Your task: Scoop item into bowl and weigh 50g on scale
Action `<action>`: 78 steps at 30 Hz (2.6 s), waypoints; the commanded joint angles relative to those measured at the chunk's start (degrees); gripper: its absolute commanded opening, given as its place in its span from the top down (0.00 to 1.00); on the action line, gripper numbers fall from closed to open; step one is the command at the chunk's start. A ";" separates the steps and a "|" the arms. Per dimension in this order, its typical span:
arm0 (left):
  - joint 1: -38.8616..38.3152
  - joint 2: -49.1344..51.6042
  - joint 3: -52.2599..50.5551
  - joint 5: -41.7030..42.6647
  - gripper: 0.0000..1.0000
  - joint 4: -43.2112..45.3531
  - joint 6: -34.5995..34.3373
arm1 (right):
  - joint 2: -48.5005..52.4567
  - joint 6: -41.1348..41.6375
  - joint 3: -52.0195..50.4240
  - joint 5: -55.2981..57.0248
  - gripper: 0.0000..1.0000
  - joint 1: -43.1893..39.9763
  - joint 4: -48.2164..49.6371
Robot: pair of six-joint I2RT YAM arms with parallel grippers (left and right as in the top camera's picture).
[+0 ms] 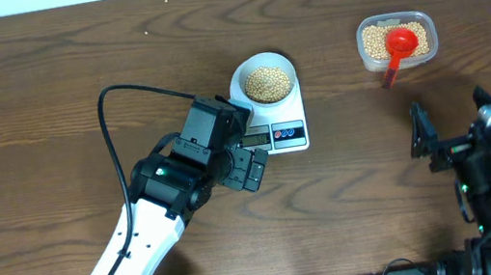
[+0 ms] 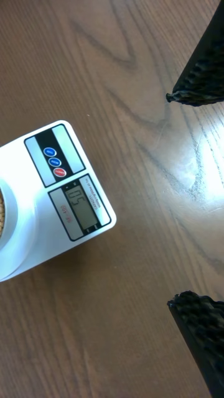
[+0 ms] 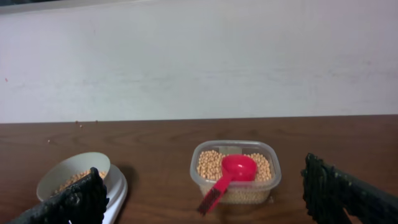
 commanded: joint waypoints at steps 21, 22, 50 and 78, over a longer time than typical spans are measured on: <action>0.20 -0.13 0.39 -0.31 0.02 -0.09 -0.04 | -17.53 -0.46 -16.52 1.84 0.01 -0.24 0.11; 0.20 -0.15 0.39 -0.31 0.02 -0.09 -0.07 | -17.53 -0.46 -16.52 3.04 0.01 -0.24 -0.59; 0.20 -0.13 0.39 -0.31 0.02 -0.09 -0.07 | -15.65 -0.68 -16.50 8.17 0.01 -0.24 -4.50; 0.15 -8.85 -11.23 -2.73 0.02 14.05 -0.04 | -15.65 -0.68 -16.50 8.17 0.01 -0.24 -4.50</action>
